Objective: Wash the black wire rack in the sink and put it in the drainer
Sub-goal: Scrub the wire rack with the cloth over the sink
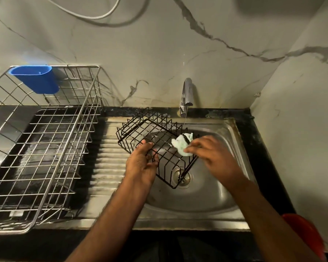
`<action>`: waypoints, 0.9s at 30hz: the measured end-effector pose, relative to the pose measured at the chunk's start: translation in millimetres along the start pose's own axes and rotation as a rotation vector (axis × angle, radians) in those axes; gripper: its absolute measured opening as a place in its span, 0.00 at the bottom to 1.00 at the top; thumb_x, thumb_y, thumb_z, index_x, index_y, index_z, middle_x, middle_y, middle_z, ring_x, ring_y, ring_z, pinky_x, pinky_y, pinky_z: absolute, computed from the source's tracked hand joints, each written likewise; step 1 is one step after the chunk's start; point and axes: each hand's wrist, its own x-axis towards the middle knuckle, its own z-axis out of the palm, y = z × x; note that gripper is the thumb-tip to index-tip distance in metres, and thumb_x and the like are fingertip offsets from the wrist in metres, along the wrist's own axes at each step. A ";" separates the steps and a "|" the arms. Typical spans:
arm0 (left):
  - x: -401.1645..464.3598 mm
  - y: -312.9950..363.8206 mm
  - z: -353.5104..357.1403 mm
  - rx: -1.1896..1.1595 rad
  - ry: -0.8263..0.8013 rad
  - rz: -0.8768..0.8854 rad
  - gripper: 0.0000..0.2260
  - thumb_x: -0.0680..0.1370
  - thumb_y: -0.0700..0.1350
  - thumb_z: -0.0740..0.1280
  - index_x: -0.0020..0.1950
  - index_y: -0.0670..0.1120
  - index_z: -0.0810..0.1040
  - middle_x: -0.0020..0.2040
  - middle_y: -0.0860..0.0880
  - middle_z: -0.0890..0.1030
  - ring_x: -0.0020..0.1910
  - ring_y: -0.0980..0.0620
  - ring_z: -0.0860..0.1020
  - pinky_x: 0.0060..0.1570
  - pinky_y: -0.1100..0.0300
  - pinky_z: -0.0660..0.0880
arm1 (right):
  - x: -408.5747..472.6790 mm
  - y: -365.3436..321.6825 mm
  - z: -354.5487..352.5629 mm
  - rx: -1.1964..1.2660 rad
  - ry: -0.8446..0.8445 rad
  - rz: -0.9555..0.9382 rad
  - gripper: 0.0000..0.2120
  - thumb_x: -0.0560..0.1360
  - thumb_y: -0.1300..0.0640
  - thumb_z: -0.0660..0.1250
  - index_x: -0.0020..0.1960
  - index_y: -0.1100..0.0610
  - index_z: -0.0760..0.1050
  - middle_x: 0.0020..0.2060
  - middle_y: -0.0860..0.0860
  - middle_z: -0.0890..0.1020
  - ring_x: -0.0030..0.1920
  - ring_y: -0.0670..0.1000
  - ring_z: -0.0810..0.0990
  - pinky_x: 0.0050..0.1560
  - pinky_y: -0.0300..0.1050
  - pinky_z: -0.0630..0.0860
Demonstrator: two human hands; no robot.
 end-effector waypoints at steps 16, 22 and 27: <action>-11.4 -4.2 11.0 0.017 -0.029 -0.020 0.06 0.80 0.35 0.67 0.55 0.44 0.79 0.37 0.50 0.74 0.32 0.57 0.70 0.39 0.63 0.77 | 1.2 -14.5 22.9 0.308 0.233 0.594 0.09 0.79 0.70 0.60 0.50 0.57 0.70 0.44 0.50 0.75 0.41 0.40 0.73 0.41 0.29 0.69; -6.4 3.8 10.5 0.189 -0.175 0.015 0.10 0.82 0.43 0.65 0.61 0.41 0.77 0.41 0.47 0.77 0.36 0.54 0.77 0.35 0.55 0.82 | 0.3 -9.7 28.6 0.418 0.182 0.678 0.07 0.81 0.66 0.59 0.52 0.55 0.69 0.38 0.45 0.75 0.39 0.37 0.77 0.38 0.28 0.73; -6.4 -10.4 -5.1 0.725 -0.248 -0.131 0.18 0.84 0.56 0.60 0.63 0.44 0.78 0.49 0.43 0.86 0.42 0.47 0.85 0.39 0.50 0.83 | 9.3 -6.6 19.1 0.399 0.155 0.660 0.09 0.80 0.66 0.60 0.50 0.53 0.73 0.42 0.40 0.76 0.41 0.38 0.78 0.39 0.27 0.73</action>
